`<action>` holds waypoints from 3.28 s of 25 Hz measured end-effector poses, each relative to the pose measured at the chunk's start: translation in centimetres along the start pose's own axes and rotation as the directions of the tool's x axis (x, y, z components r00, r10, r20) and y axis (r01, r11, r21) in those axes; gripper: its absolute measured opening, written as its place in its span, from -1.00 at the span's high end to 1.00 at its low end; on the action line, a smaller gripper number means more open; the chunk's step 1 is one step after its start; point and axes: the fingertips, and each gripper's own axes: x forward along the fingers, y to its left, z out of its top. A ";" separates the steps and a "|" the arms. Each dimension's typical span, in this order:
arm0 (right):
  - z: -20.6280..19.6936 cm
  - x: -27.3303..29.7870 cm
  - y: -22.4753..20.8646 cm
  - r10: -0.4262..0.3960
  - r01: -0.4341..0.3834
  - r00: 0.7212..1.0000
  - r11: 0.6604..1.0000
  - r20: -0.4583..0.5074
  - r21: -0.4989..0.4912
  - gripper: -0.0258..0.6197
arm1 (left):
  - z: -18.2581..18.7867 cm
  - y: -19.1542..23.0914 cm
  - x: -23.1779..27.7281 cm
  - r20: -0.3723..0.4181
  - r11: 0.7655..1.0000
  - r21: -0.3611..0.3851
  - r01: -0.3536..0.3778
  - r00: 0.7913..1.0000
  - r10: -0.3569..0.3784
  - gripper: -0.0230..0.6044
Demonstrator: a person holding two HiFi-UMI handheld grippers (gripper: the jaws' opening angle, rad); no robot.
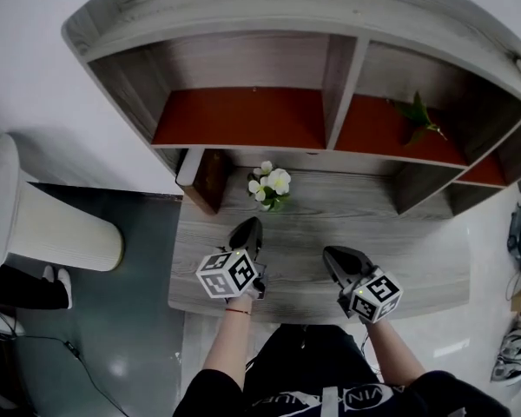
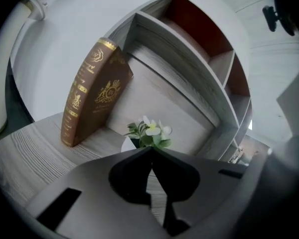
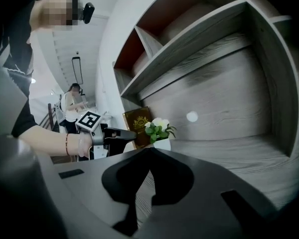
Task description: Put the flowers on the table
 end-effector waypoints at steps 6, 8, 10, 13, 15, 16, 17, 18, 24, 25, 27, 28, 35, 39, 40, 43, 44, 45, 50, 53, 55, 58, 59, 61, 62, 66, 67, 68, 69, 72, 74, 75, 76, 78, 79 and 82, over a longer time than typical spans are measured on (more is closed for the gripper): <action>1.6 -0.2 1.0 0.040 -0.040 0.999 0.998 0.004 -0.050 0.89 | 1.5 -1.6 -2.7 0.048 0.987 0.157 -0.018 0.999 0.010 0.92; 2.1 -0.3 1.2 0.045 -0.044 0.999 0.997 0.013 -0.060 0.89 | 1.8 -2.0 -3.5 0.060 0.979 0.204 -0.025 0.998 0.013 0.92; 2.6 -0.3 1.2 0.048 -0.046 0.999 0.997 0.023 -0.066 0.89 | 2.0 -2.2 -4.3 0.078 0.973 0.227 -0.039 0.997 0.022 0.92; 3.3 -0.6 1.1 0.050 -0.047 0.998 0.996 0.036 -0.075 0.89 | 2.3 -2.2 -5.7 0.105 0.970 0.233 -0.069 0.993 0.045 0.92; 4.0 -0.8 1.2 0.056 -0.051 0.997 0.995 0.053 -0.085 0.89 | 2.6 -2.2 -6.7 0.127 0.969 0.228 -0.095 0.990 0.067 0.92; 4.4 -1.0 1.1 0.060 -0.054 0.996 0.995 0.061 -0.089 0.89 | 2.7 -2.2 -7.1 0.139 0.968 0.225 -0.108 0.987 0.078 0.92; 4.9 -1.1 1.1 0.063 -0.057 0.996 0.994 0.068 -0.092 0.89 | 2.9 -2.3 -7.5 0.149 0.968 0.222 -0.119 0.985 0.087 0.92; 5.2 -1.1 1.1 0.067 -0.060 0.995 0.994 0.072 -0.094 0.89 | 3.1 -2.5 -7.9 0.156 0.967 0.220 -0.128 0.983 0.095 0.92; 7.3 -2.0 1.6 0.096 -0.085 0.992 0.988 0.077 -0.129 0.89 | 3.6 -3.8 -10.5 0.200 0.955 0.236 -0.179 0.971 0.133 0.92; 7.5 -2.1 1.8 0.101 -0.090 0.992 0.987 0.077 -0.134 0.89 | 3.7 -3.9 -10.9 0.208 0.952 0.241 -0.190 0.968 0.141 0.92; 7.8 -2.4 2.0 0.108 -0.096 0.991 0.986 0.080 -0.139 0.89 | 3.8 -4.1 -11.6 0.225 0.944 0.251 -0.213 0.962 0.157 0.92; 7.9 -2.6 2.1 0.110 -0.097 0.991 0.985 0.082 -0.141 0.89 | 3.9 -4.2 -11.9 0.232 0.941 0.255 -0.223 0.959 0.164 0.92; 8.1 -3.6 2.8 0.125 -0.112 0.988 0.983 0.088 -0.144 0.89 | 4.0 -4.4 -14.7 0.264 0.930 0.242 -0.277 0.941 0.212 0.92; 8.1 -4.0 3.5 0.146 -0.131 0.983 0.982 0.109 -0.137 0.89 | 3.7 -4.5 -16.2 0.282 0.922 0.243 -0.303 0.931 0.231 0.92; 7.9 -4.2 3.6 0.146 -0.131 0.984 0.982 0.105 -0.139 0.89 | 3.7 -4.5 -16.6 0.287 0.919 0.243 -0.310 0.928 0.237 0.92; 7.5 -4.5 3.9 0.146 -0.131 0.985 0.980 0.091 -0.149 0.89 | 3.4 -4.3 -17.8 0.300 0.913 0.237 -0.332 0.919 0.257 0.92; 7.5 -4.6 4.1 0.149 -0.134 0.985 0.979 0.091 -0.151 0.89 | 3.2 -4.3 -18.2 0.304 0.911 0.235 -0.339 0.916 0.262 0.92; 7.5 -4.7 4.2 0.152 -0.137 0.984 0.979 0.092 -0.152 0.89 | 3.1 -4.3 -18.6 0.307 0.909 0.233 -0.344 0.913 0.267 0.92; 7.3 -5.3 4.7 0.160 -0.144 0.982 0.977 0.097 -0.155 0.89 | 2.4 -4.3 -20.0 0.316 0.902 0.229 -0.367 0.904 0.287 0.92; 7.2 -5.7 4.8 0.164 -0.147 0.981 0.977 0.101 -0.155 0.89 | 2.0 -4.5 -20.5 0.321 0.900 0.223 -0.374 0.900 0.295 0.92; 7.2 -6.0 4.7 0.163 -0.146 0.981 0.977 0.103 -0.155 0.89 | 1.9 -4.8 -20.6 0.321 0.900 0.222 -0.375 0.900 0.295 0.92; 7.2 -6.4 4.7 0.164 -0.147 0.980 0.978 0.109 -0.149 0.89 | 1.6 -5.2 -20.8 0.322 0.899 0.226 -0.375 0.900 0.294 0.92; 7.2 -6.5 4.7 0.165 -0.148 0.980 0.978 0.113 -0.146 0.89 | 1.6 -5.3 -20.9 0.323 0.898 0.227 -0.376 0.899 0.295 0.92; 7.3 -6.7 4.8 0.167 -0.148 0.979 0.977 0.114 -0.151 0.89 | 1.6 -5.4 -21.2 0.326 0.897 0.227 -0.380 0.897 0.297 0.92; 7.3 -6.7 4.9 0.168 -0.149 0.979 0.976 0.113 -0.156 0.89 | 1.6 -5.4 -21.3 0.328 0.896 0.228 -0.382 0.896 0.299 0.92; 7.5 -7.0 5.1 0.174 -0.154 0.978 0.975 0.116 -0.160 0.89 | 1.6 -5.6 -21.6 0.332 0.893 0.227 -0.388 0.893 0.304 0.92; 7.5 -7.0 5.1 0.175 -0.155 0.978 0.975 0.117 -0.160 0.89 | 1.5 -5.6 -21.6 0.332 0.893 0.227 -0.388 0.893 0.303 0.92; 7.5 -7.0 5.2 0.175 -0.155 0.978 0.975 0.118 -0.161 0.89 | 1.5 -5.6 -21.6 0.332 0.893 0.227 -0.388 0.893 0.303 0.92; 7.6 -7.0 5.2 0.175 -0.155 0.977 0.974 0.118 -0.163 0.89 | 1.5 -5.6 -21.7 0.331 0.893 0.228 -0.388 0.893 0.303 0.92; 7.6 -7.1 5.3 0.176 -0.155 0.977 0.974 0.120 -0.165 0.89 | 1.5 -5.6 -21.7 0.331 0.893 0.227 -0.389 0.893 0.304 0.92; 7.6 -7.2 5.3 0.175 -0.154 0.977 0.974 0.122 -0.166 0.89 | 1.5 -5.6 -21.7 0.332 0.893 0.227 -0.388 0.893 0.303 0.92; 7.6 -7.2 5.3 0.174 -0.153 0.977 0.974 0.122 -0.165 0.89 | 1.6 -5.6 -21.7 0.332 0.894 0.227 -0.387 0.894 0.302 0.92; 7.6 -7.2 5.3 0.173 -0.152 0.977 0.974 0.122 -0.165 0.89 | 1.6 -5.6 -21.7 0.331 0.895 0.227 -0.385 0.894 0.301 0.92; 7.5 -7.3 5.3 0.171 -0.150 0.978 0.975 0.123 -0.164 0.89 | 1.6 -5.7 -21.6 0.330 0.895 0.228 -0.383 0.896 0.299 0.92; 7.5 -7.3 5.3 0.169 -0.148 0.978 0.975 0.123 -0.163 0.89 | 1.6 -5.7 -21.5 0.329 0.896 0.229 -0.381 0.896 0.298 0.92; 7.4 -7.4 5.1 0.161 -0.140 0.979 0.977 0.123 -0.161 0.89 | 1.6 -5.7 -21.4 0.326 0.897 0.231 -0.376 0.899 0.293 0.92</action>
